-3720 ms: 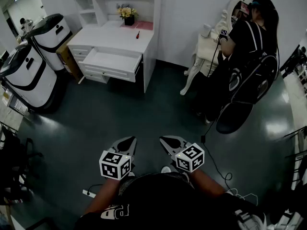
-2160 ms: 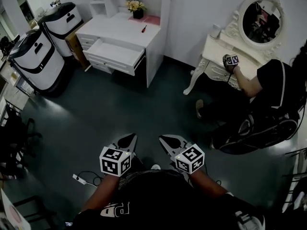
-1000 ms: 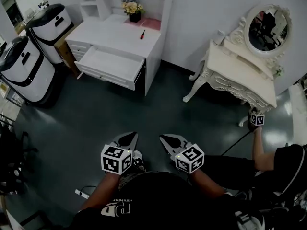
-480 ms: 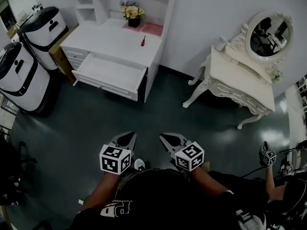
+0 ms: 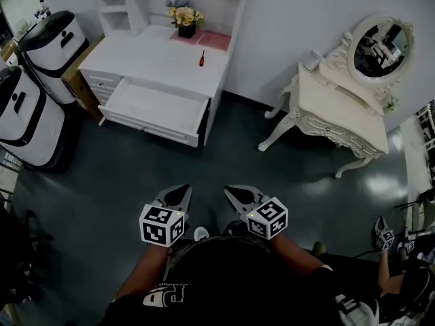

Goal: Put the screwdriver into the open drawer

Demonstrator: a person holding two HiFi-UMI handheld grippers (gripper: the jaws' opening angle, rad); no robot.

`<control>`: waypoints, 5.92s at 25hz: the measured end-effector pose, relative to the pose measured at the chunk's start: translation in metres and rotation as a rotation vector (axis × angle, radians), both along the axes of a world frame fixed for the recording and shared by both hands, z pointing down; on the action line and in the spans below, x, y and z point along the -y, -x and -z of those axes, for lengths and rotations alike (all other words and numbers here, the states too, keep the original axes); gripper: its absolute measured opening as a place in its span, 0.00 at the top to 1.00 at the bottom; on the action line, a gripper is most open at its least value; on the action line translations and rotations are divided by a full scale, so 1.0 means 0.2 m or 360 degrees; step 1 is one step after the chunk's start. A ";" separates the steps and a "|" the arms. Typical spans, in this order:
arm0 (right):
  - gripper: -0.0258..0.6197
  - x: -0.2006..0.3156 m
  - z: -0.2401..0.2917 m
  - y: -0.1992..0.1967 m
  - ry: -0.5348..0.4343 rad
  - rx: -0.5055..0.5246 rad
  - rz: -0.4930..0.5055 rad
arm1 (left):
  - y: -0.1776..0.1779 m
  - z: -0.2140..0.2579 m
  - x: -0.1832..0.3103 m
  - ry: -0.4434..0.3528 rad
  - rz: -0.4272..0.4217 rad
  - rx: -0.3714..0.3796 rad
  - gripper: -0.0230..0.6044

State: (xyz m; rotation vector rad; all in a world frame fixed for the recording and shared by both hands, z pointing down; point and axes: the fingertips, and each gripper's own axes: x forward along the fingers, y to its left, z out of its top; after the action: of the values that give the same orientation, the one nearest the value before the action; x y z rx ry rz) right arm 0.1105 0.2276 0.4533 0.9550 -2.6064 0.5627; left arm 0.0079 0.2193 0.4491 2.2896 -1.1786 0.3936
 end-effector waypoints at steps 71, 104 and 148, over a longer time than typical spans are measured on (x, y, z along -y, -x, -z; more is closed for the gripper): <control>0.95 1.65 0.00 -0.17 0.0046 0.0160 0.0230 | -0.20 0.04 1.57 0.0018 0.0286 0.0135 0.94; 0.95 2.61 -0.22 0.33 0.0122 -0.0166 -0.0312 | 0.69 -0.25 2.07 0.0141 0.0029 0.0139 0.94; 0.76 4.15 -1.12 0.22 0.0963 -0.0346 -0.0395 | 0.70 -0.41 2.14 0.0382 0.0928 0.0185 0.94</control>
State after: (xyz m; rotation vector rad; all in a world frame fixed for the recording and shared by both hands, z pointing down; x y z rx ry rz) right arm 0.0673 -0.6024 0.6770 1.0515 -1.9496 1.1520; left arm -0.1328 -0.2095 0.5303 1.6423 -1.6817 0.4165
